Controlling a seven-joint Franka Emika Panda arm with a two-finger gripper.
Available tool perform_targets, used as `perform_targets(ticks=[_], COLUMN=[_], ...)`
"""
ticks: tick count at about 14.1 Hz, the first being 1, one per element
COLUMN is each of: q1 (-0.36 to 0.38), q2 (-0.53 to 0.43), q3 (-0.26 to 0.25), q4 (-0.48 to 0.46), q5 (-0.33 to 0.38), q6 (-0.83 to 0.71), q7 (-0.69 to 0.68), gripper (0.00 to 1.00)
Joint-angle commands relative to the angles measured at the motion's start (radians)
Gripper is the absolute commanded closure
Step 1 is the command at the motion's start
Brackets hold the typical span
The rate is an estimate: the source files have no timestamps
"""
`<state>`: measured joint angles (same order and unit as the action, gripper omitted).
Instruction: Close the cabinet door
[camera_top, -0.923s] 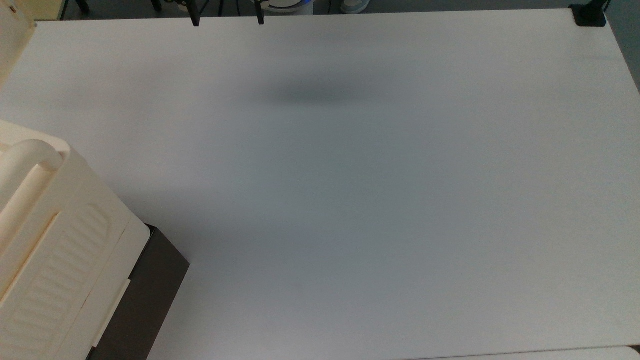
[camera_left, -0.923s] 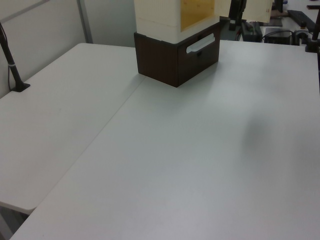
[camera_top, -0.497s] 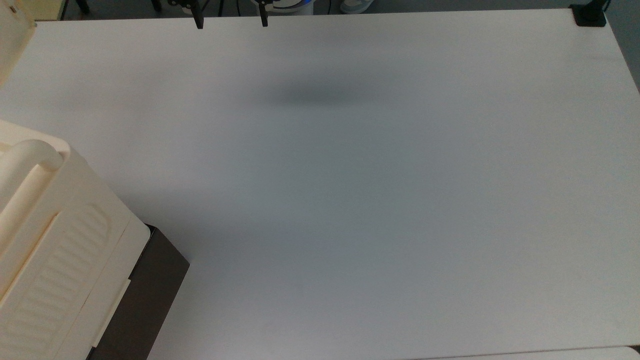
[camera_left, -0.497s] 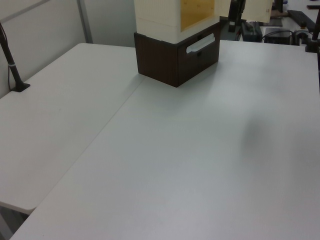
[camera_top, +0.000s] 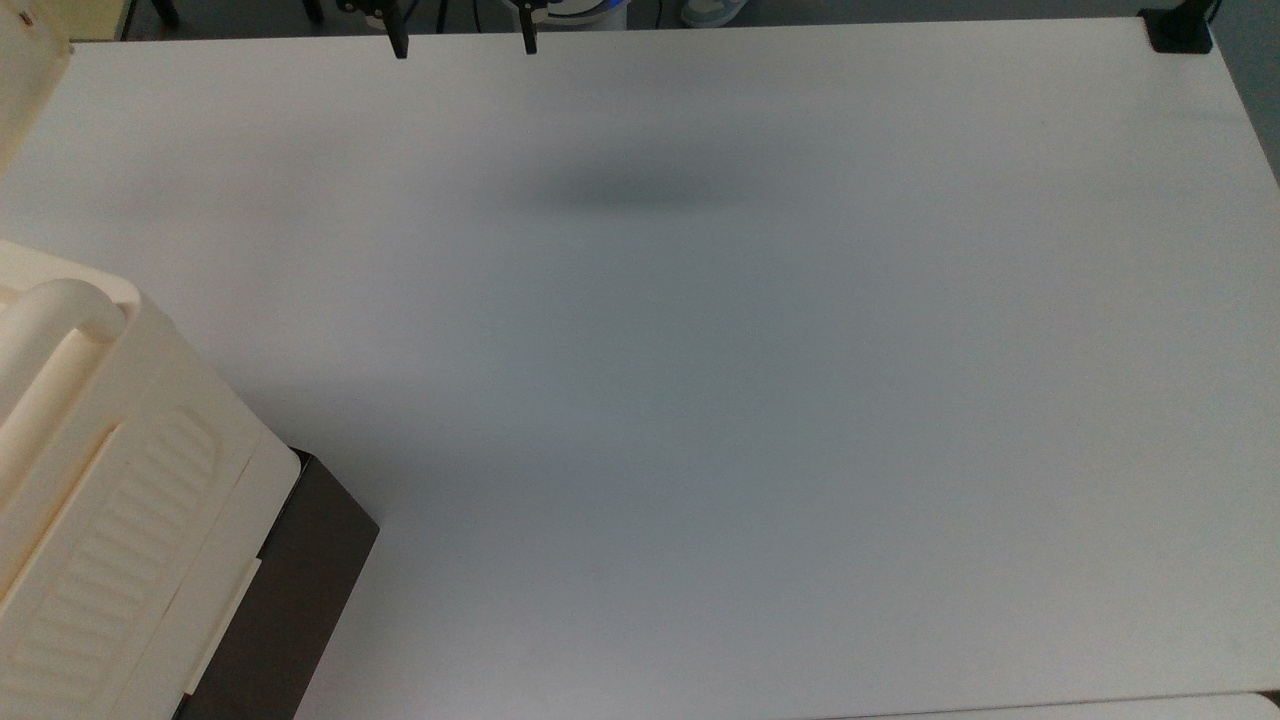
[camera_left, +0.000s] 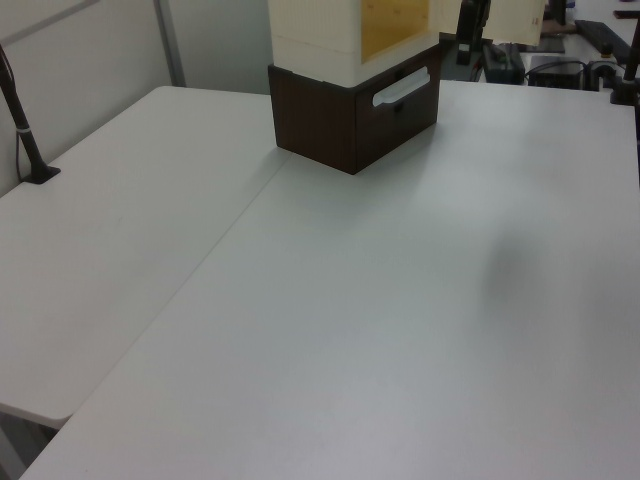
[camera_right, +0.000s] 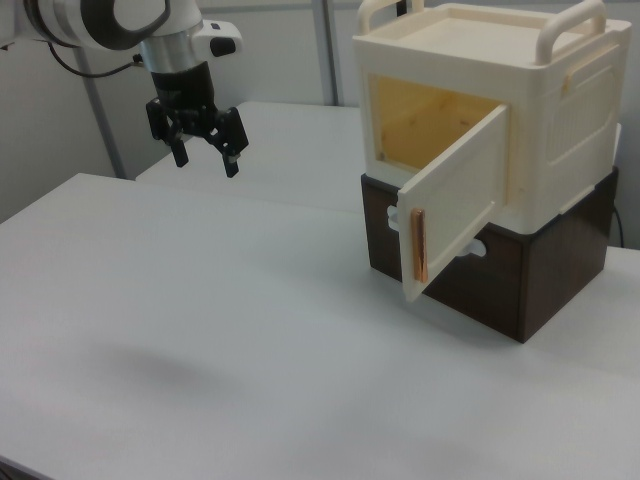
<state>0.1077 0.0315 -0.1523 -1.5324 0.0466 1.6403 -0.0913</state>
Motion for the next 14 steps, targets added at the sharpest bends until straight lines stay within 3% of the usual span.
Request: perform_targets(ticks=[1,4,9,11,14], q1=[-0.005,-0.029,-0.124,-0.16,-0.171], q2=[-0.022,-0.028,-0.062,-0.062,-0.082], q3=[-0.003,-0.003,-0.035,-0.079,-0.173], q4=[-0.006,0.004,0.011,0.02,0.02], q5=[-0.019,-0.045,-0.019,0.069,0.188], q6=[-0.004,0.01,0.065,0.098,0.185], q7=[-0.022,-0.022,-0.004,-0.001,0.027], gripper=[0.0,0.04,0.54,0.82,1.0])
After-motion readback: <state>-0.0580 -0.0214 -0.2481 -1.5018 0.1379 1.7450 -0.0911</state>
